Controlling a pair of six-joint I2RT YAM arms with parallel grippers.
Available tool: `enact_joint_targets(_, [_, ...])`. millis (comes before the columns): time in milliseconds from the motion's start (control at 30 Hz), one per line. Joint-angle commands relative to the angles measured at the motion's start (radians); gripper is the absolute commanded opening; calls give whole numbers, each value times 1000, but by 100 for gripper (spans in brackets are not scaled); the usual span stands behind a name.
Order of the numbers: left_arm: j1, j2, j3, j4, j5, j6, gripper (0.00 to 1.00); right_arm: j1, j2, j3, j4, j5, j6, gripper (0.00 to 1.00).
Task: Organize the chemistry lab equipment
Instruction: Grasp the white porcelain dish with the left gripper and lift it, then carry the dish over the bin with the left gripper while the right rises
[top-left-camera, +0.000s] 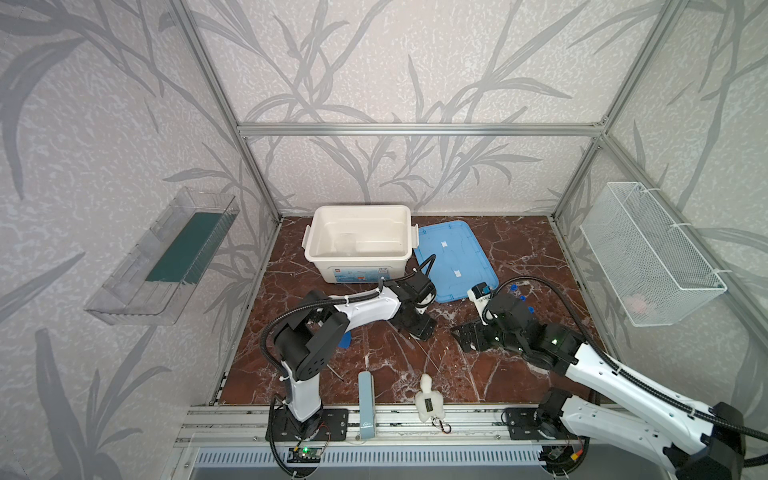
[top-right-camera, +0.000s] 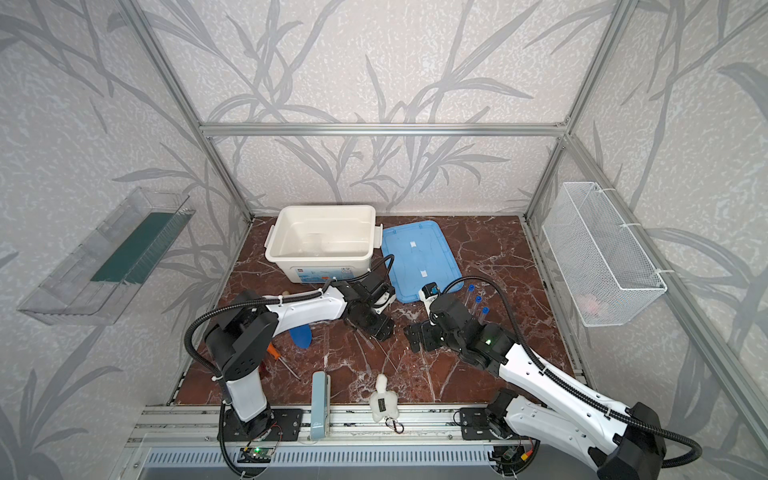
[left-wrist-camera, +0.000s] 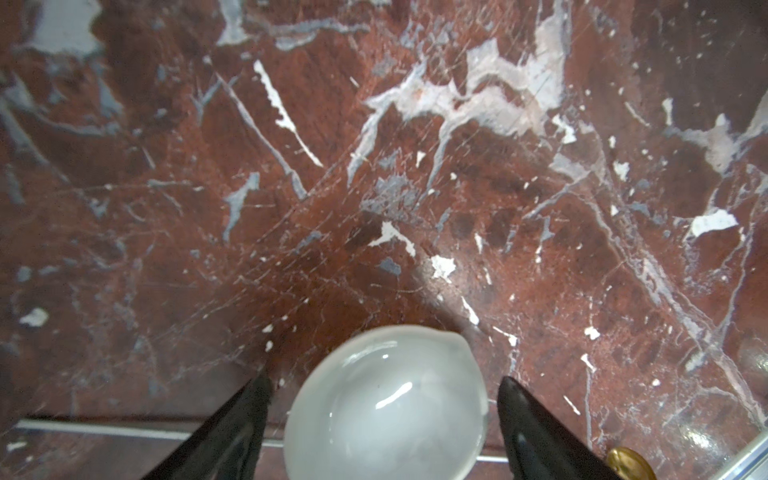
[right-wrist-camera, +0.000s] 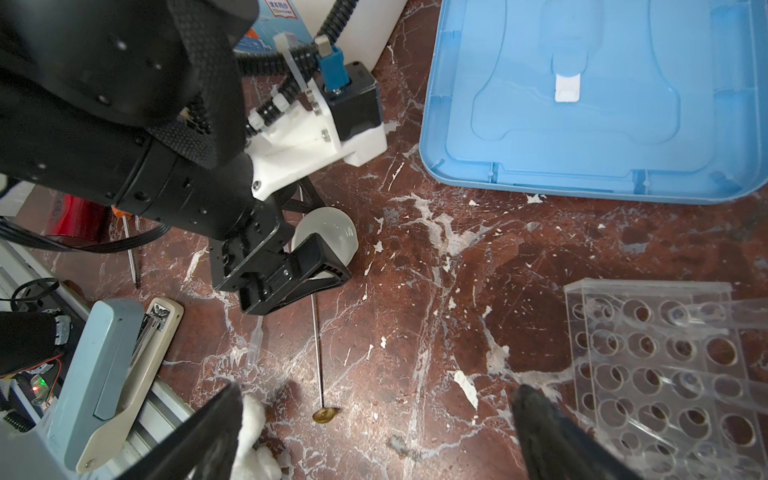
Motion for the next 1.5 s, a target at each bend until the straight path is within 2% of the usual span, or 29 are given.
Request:
enact_joint_targets(0, [-15,28,30,-13,-35,16,85,-4,-1,-19,12,20,11,99])
enact_joint_targets(433, [-36,-16,5,-48,-113,7,84,-3,-16,-27,16,25,12,99])
enact_joint_targets(867, [-37,-34,10,-63,-141,-27,62,-4,-36,-36,20,24,19,99])
enact_joint_targets(1033, [-35,-72,17,-74,-136,-50,60,-4,-22,-18,38,12,18,99])
enact_joint_targets(1167, [-27,-148,41,-111,-137,-83,58,-4,-8,34,60,-8,-3,100])
enact_joint_targets(1467, [44,-320,227,-391,-160,-114,55,-4,68,241,106,-11,-87,100])
